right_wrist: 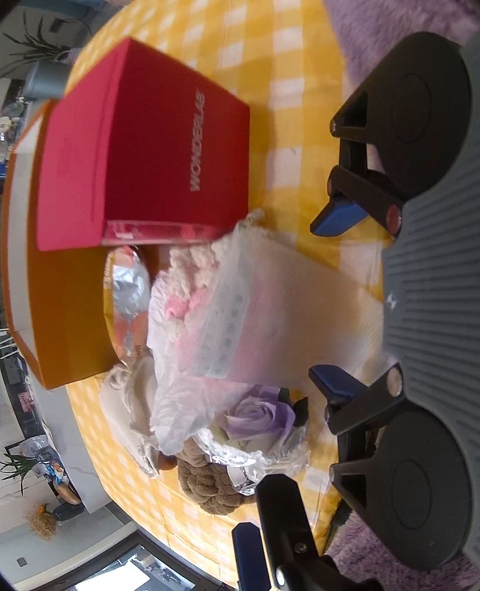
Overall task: Organize soft objects
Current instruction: 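Grasp the clear plastic bag with the right tool while the left tool grasps crumpled plastic, then carry both held plastic items into the orange box and open both tools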
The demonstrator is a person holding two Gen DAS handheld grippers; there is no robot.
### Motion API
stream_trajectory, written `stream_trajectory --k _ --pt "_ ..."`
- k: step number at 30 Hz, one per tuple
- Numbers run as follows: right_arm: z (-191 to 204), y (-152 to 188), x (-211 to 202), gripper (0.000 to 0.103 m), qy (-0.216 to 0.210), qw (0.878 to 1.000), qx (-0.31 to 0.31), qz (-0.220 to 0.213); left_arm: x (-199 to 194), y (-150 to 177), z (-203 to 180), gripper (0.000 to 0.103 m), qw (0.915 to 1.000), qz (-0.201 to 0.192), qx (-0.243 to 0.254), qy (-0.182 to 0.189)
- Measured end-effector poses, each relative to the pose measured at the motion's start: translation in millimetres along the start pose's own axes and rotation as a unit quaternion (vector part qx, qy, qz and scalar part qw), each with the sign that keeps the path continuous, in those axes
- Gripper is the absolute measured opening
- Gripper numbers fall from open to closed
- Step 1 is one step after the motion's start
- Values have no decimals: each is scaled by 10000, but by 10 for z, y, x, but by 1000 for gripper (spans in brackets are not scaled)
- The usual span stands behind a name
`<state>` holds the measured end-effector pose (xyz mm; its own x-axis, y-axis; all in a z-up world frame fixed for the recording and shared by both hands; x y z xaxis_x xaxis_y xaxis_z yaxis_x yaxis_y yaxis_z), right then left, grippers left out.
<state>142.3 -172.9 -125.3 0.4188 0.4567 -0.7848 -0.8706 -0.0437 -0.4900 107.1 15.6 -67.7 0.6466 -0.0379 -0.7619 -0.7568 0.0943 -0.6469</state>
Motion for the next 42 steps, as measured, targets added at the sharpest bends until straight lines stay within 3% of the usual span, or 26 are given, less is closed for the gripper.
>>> stream_trajectory --k 4,9,11,12,18,23,24,27,29,32,42 --pt "31 6 63 61 -29 10000 -47 15 73 7 34 90 9999 76 -72 -31" --pt "17 18 -8 17 -175 9998 91 -68 122 -9 2 93 9999 77 -48 -52" --pt "8 17 -69 3 -194 9996 108 -154 133 -12 -28 94 10000 43 26 -74" --pt "2 9 -106 0 -218 9995 119 -212 139 -12 -38 94 9999 26 70 -98" --pt "2 -37 -434 0 -16 9979 -112 -640 214 -18 -158 96 9985 46 454 -295" --pt "-63 -62 -537 0 176 9969 -134 -755 329 -59 -317 94 9956 23 817 -459" --pt "-80 -61 -539 0 178 9970 -98 -752 370 -57 -348 92 9945 83 901 -531" --pt "-91 -55 -545 0 148 9970 -85 -754 462 -24 -402 73 9923 228 1071 -577" --pt "-89 -47 -550 0 129 9970 -100 -760 441 -17 -398 63 9929 180 1039 -551" --pt "-83 -47 -541 0 117 9970 -108 -754 383 -12 -347 57 9951 155 843 -491" --pt "-16 -41 -732 0 23 9951 -195 -973 -74 -9 -196 53 9990 -107 283 -339"
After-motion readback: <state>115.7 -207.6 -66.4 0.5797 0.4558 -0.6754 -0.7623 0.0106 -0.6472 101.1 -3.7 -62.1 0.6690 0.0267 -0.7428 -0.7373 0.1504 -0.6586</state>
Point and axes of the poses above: each gripper's, at about its wrist camera, not at the fingertips, and x roughly the way its jaws point, z to its left, y to its underside, the point moved 5 cm from there along x, roughly the way its jaws point, and after that the axes turned 13 degrees about -y, right-handed, at the moved point
